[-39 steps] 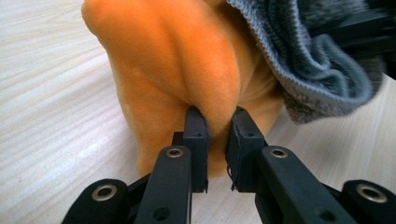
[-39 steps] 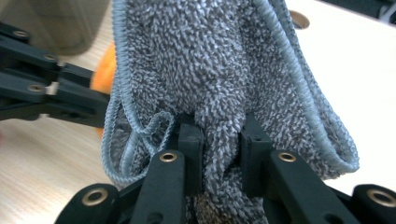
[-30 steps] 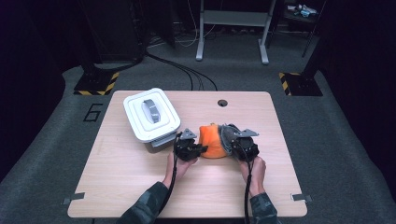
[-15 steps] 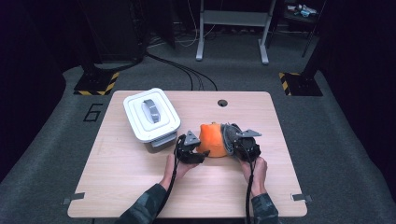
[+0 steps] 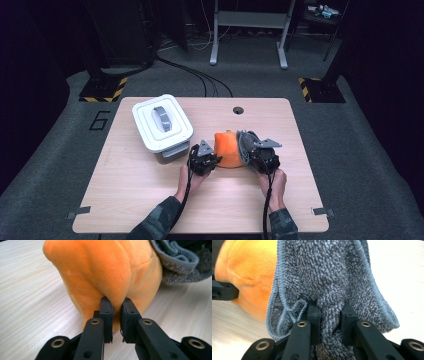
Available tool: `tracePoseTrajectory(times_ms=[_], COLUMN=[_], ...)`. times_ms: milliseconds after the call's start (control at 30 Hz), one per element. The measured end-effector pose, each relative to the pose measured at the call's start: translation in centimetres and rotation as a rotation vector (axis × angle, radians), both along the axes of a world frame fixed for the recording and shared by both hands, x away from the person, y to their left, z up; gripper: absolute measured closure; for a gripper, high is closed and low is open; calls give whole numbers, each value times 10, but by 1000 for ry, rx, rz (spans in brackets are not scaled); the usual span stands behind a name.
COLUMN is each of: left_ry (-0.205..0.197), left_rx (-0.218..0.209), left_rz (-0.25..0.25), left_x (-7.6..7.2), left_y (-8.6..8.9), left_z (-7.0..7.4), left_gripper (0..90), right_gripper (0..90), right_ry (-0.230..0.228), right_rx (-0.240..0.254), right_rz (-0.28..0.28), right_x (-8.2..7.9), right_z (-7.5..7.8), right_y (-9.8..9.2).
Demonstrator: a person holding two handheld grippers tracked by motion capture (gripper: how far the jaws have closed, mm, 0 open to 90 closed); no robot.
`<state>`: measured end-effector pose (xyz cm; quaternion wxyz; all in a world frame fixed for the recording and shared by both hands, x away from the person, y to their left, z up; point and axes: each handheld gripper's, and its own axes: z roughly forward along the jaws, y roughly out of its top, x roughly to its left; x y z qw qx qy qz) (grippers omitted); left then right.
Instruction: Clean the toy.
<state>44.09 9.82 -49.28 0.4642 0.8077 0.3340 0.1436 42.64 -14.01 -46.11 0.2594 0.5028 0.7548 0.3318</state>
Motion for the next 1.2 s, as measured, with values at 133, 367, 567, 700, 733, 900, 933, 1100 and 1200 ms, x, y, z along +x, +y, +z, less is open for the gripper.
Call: tracePoseTrajectory(times_ms=[133, 367, 567, 700, 733, 900, 933, 1100, 1200], left_ry=[40, 57, 78, 109, 122, 107, 118, 115, 125], left_rx=[-59, -98, -76, -90, -95, -85, -99, -87, -93], left_rz=[-6, -50, -60, -42, -41, -48, -44, -49, -39], left_x=[-2, -9, -5, -1, 0, 3, 3, 4, 4], left_y=[2, -4, -1, 5, 6, 6, 6, 6, 6], left_z=[3, 14, 10, 1, 1, 1, 0, 0, -1], left_gripper=[827, 834, 836, 837, 836, 836, 836, 835, 834], right_gripper=[745, 745, 748, 752, 752, 753, 753, 752, 750], right_ry=[-25, -67, -52, -16, -8, 22, 30, 61, 70], right_rx=[12, 15, -59, -57, -46, -38, -28, -23, -22], right_rz=[6, 76, 104, 74, 61, 12, -7, -68, -81], right_x=[-8, -23, -18, -6, -3, 7, 9, 16, 17], right_z=[7, 29, 29, 15, 12, 3, 1, -10, -13], right_y=[0, 20, 46, 39, 36, 17, 13, -3, -8])
